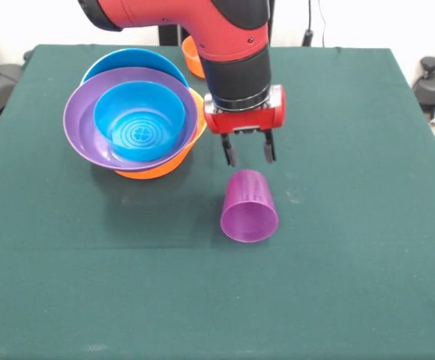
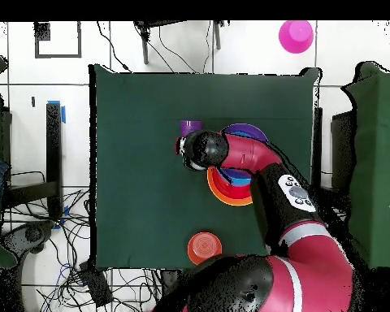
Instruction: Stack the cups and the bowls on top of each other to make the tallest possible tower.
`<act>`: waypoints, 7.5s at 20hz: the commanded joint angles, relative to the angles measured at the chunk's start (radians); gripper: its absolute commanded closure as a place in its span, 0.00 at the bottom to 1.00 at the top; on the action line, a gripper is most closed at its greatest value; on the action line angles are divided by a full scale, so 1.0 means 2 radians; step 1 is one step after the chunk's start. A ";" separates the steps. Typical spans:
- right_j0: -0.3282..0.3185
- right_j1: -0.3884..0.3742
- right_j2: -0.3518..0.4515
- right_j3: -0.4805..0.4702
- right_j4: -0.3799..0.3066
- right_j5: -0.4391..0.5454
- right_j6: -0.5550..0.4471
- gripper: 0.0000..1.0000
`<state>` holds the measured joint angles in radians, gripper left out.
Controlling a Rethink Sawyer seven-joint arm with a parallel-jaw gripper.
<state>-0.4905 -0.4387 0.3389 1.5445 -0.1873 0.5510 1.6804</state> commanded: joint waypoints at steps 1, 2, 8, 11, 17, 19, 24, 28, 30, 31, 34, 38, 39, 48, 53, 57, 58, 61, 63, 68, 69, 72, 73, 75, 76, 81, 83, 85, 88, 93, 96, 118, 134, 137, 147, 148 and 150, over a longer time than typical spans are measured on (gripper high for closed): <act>0.005 0.003 0.034 0.031 0.007 0.060 0.001 0.00; 0.004 0.001 0.034 0.034 0.007 0.061 0.002 0.00; 0.001 -0.014 0.034 0.052 0.006 0.059 0.004 0.00; 0.003 -0.025 0.029 0.058 0.003 0.059 0.005 0.00; 0.006 -0.080 0.014 0.042 -0.016 0.018 0.010 0.00; 0.011 -0.100 0.006 0.035 -0.026 0.000 0.013 0.00; 0.018 -0.116 -0.010 0.012 -0.048 -0.028 0.012 0.00; 0.038 -0.086 -0.038 -0.030 -0.066 -0.069 0.038 0.00; 0.045 -0.071 -0.046 -0.044 -0.068 -0.083 0.043 0.00; 0.050 -0.061 -0.051 -0.052 -0.070 -0.089 0.046 0.00; 0.054 -0.037 -0.055 -0.071 -0.070 -0.101 0.040 0.00; 0.060 -0.011 -0.059 -0.096 -0.068 -0.111 0.032 0.00; 0.060 -0.009 -0.058 -0.097 -0.067 -0.113 0.031 0.00; 0.065 0.023 -0.052 -0.119 -0.059 -0.102 0.020 0.00; 0.051 0.028 -0.023 -0.112 -0.048 -0.059 -0.009 0.00; 0.046 0.042 -0.005 -0.114 -0.039 -0.038 -0.021 0.00; 0.043 0.046 0.003 -0.114 -0.034 -0.029 -0.025 0.00; 0.037 0.042 0.015 -0.102 -0.024 -0.008 -0.026 0.00; 0.039 0.034 0.016 -0.094 -0.021 0.002 -0.023 0.00; 0.036 0.025 0.020 -0.105 -0.017 0.025 -0.025 0.00; 0.037 0.025 0.020 -0.108 -0.016 0.029 -0.025 0.00; 0.039 0.020 0.020 -0.113 -0.016 0.043 -0.025 0.00; 0.039 0.019 0.020 -0.114 -0.016 0.045 -0.025 0.00; 0.040 0.018 0.020 -0.115 -0.017 0.050 -0.024 0.00; 0.039 0.018 0.020 -0.113 -0.018 0.049 -0.023 0.00; 0.037 0.016 0.022 -0.108 -0.022 0.045 -0.020 0.00; 0.037 0.013 0.022 -0.107 -0.022 0.047 -0.016 0.00; 0.038 0.007 0.013 -0.106 -0.024 0.038 -0.005 0.00; 0.035 -0.010 0.012 -0.104 -0.029 0.030 -0.009 0.00; 0.030 -0.040 0.024 -0.100 -0.036 0.016 -0.028 0.00; 0.030 -0.043 0.028 -0.103 -0.040 0.015 -0.034 0.00; 0.026 0.006 0.061 -0.114 -0.036 0.081 -0.054 0.00; 0.030 0.018 0.057 -0.136 -0.027 0.144 -0.038 0.00; 0.031 0.019 0.058 -0.138 -0.030 0.141 -0.037 0.00; 0.021 0.007 0.069 -0.112 -0.036 0.095 -0.040 0.00; 0.020 0.006 0.070 -0.108 -0.036 0.090 -0.040 0.00; 0.017 0.005 0.072 -0.102 -0.036 0.083 -0.039 0.00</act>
<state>-0.4441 -0.4641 0.4109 1.3144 -0.2364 0.7506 1.6804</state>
